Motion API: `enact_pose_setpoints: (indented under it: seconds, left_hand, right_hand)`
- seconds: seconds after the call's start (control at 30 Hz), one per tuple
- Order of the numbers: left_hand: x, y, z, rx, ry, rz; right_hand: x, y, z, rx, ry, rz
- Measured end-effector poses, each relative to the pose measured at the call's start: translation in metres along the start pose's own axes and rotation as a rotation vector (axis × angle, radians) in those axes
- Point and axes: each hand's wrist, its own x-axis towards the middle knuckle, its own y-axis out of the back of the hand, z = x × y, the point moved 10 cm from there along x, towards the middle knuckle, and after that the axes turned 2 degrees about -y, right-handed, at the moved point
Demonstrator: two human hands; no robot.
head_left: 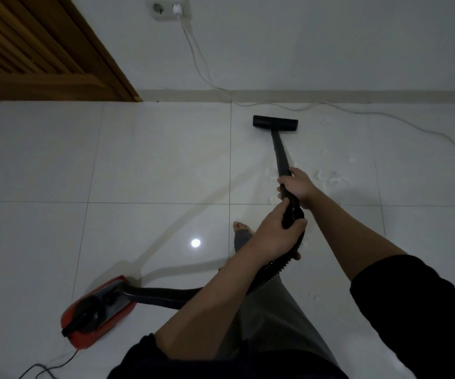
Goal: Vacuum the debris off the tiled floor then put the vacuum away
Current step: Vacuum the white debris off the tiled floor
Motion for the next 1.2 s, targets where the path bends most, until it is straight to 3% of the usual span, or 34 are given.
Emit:
enact_pose_setpoints:
  seconds: [0.53, 1.2]
  left_hand:
    - [-0.052, -0.077, -0.066, -0.002, 0.076, 0.038]
    - [-0.122, -0.186, -0.132, 0.004, 0.085, 0.212]
  right_hand:
    - [-0.047, 0.024, 0.096, 0.006, -0.023, -0.045]
    - [-0.121, 0.061, 0.206, -0.105, -0.058, -0.187]
